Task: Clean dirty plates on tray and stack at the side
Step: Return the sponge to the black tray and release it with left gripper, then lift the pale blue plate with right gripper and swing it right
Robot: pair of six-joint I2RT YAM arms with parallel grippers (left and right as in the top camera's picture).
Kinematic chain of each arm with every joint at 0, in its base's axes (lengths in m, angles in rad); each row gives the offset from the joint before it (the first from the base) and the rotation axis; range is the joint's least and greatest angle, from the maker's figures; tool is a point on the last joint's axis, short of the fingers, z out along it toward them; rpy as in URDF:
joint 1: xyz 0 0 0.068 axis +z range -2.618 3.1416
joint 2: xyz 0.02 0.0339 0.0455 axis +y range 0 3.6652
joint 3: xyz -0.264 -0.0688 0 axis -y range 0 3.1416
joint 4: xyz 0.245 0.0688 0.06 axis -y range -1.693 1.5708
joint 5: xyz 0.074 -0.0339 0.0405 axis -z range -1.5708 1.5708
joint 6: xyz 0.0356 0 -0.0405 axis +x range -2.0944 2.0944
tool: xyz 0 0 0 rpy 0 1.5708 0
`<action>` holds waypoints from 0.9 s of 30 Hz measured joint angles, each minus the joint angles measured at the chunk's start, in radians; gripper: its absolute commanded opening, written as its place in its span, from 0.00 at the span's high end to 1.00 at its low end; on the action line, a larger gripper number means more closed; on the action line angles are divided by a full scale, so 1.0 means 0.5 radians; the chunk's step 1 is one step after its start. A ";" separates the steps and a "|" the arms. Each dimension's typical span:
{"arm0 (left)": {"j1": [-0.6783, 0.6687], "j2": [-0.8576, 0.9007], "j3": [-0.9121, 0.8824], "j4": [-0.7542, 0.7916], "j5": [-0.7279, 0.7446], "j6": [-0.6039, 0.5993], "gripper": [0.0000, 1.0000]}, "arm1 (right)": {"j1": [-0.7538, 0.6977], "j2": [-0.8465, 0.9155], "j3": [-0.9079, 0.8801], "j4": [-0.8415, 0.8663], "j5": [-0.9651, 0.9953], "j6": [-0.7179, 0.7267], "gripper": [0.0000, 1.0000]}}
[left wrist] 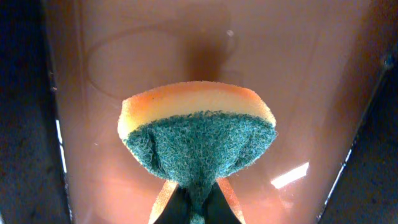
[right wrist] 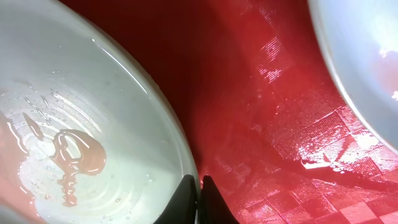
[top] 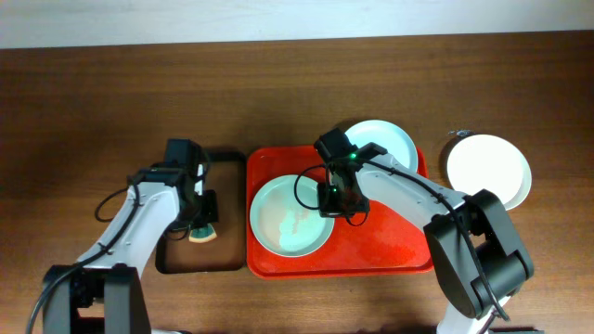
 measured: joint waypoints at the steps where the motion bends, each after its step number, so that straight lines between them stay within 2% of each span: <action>1: 0.031 0.000 0.000 0.002 0.034 0.015 0.91 | 0.000 0.000 0.000 0.000 0.000 0.001 0.96; 2: 0.034 0.000 0.000 0.002 0.057 0.030 0.78 | 0.000 0.000 0.000 0.000 0.000 0.001 0.96; 3: 0.034 0.000 0.000 0.002 0.077 0.037 0.53 | 0.000 0.000 0.000 0.001 0.000 0.001 0.96; 4: 0.034 0.000 0.000 0.003 0.081 0.041 0.04 | 0.000 0.000 0.000 0.002 0.000 0.000 0.96; 5: 0.034 0.000 0.000 0.003 0.088 0.047 0.01 | 0.000 0.000 0.000 0.002 0.000 0.002 0.95; 8: 0.034 0.000 0.000 -0.005 0.134 0.052 0.01 | 0.000 0.003 -0.018 0.024 0.000 0.002 0.78; 12: 0.034 -0.048 0.243 -0.208 0.191 0.048 0.01 | 0.000 0.005 -0.024 0.026 0.000 0.006 0.74; 16: 0.034 -0.357 0.426 -0.133 0.174 0.024 0.01 | 0.000 0.005 -0.024 0.025 0.000 0.007 0.73; 17: 0.034 -0.363 0.426 -0.134 0.166 0.020 0.01 | 0.000 0.005 -0.024 0.025 0.001 0.008 0.75; 18: 0.034 -0.362 0.426 -0.134 0.157 0.019 0.01 | 0.000 0.005 -0.024 0.025 0.001 0.008 0.91; 19: 0.034 -0.362 0.426 -0.134 0.152 0.019 0.01 | 0.000 0.005 -0.024 0.027 0.002 -0.005 0.96; 25: 0.034 -0.362 0.426 -0.117 -0.030 0.018 0.01 | 0.000 0.005 -0.024 0.030 -0.014 0.002 0.96; 27: 0.034 -0.362 0.426 -0.116 -0.043 0.018 0.01 | 0.000 -0.005 0.012 -0.106 -0.031 0.004 0.96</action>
